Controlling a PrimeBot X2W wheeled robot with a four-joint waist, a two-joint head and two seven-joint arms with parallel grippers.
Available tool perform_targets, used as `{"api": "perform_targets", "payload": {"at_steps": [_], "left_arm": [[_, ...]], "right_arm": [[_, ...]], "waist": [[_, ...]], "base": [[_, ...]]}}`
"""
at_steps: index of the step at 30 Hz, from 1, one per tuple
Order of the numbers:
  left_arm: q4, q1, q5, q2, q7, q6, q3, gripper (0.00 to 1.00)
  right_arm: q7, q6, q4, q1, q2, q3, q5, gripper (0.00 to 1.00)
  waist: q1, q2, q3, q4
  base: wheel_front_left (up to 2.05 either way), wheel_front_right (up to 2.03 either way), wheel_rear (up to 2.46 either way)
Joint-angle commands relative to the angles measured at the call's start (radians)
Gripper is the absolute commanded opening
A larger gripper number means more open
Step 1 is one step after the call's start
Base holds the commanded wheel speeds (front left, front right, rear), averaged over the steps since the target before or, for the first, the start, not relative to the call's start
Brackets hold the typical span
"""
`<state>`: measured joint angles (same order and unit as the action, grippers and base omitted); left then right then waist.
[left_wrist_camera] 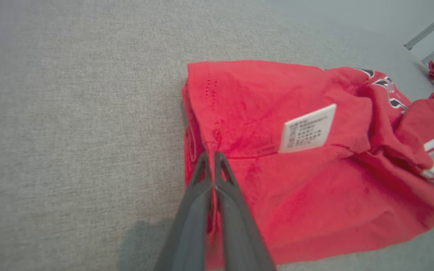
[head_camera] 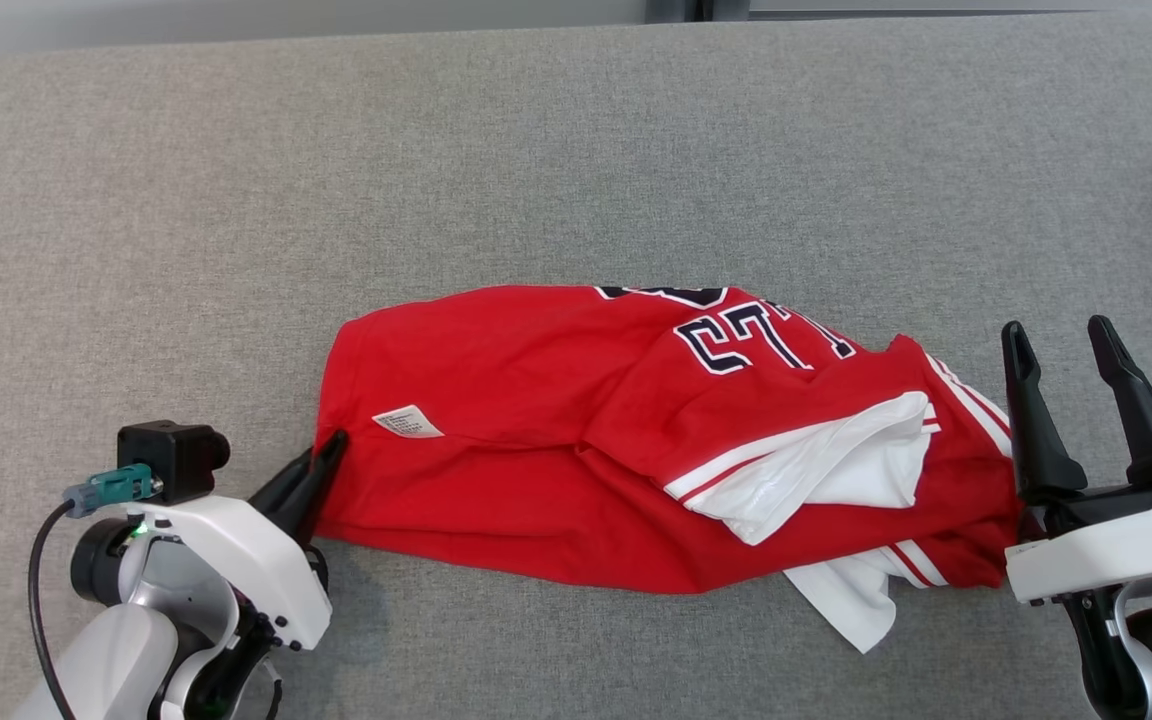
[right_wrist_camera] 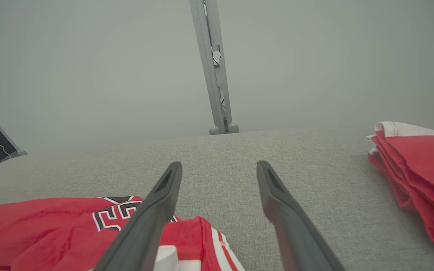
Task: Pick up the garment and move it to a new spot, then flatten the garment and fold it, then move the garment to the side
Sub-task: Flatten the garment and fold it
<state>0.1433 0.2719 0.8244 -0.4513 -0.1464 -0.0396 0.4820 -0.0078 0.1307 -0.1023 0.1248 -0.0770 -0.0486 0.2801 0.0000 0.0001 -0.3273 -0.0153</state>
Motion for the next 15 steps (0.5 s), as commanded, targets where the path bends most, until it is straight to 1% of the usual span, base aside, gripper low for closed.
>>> {"api": "perform_targets", "payload": {"at_steps": [1, 6, 10, 15], "left_arm": [[-0.002, 0.001, -0.01, -0.006, 0.005, -0.005, -0.002, 0.0], [-0.025, 0.002, -0.018, -0.016, 0.014, -0.012, -0.005, 0.0], [-0.039, -0.002, -0.023, -0.02, 0.024, -0.019, -0.008, 0.0], [-0.045, -0.004, -0.024, -0.024, 0.027, -0.023, -0.009, 0.0]], "right_arm": [[-0.001, 0.0, 0.002, 0.012, -0.006, 0.001, 0.001, 1.0], [0.027, 0.0, 0.004, -0.007, -0.032, 0.02, -0.008, 1.0], [0.063, 0.0, 0.004, -0.039, -0.064, 0.084, 0.002, 1.0], [0.083, 0.0, 0.012, -0.065, -0.075, 0.15, 0.024, 1.0]], "waist": [[0.0, -0.0001, 0.0, 0.001], [0.0, -0.0001, -0.003, -0.001], [0.0, -0.0001, -0.006, -0.004], [0.0, -0.0001, -0.01, -0.007]], "base": [[0.0, 0.0, 0.0], [0.0, 0.0, 0.0], [0.0, 0.0, 0.0], [0.0, 0.0, 0.0]]}}
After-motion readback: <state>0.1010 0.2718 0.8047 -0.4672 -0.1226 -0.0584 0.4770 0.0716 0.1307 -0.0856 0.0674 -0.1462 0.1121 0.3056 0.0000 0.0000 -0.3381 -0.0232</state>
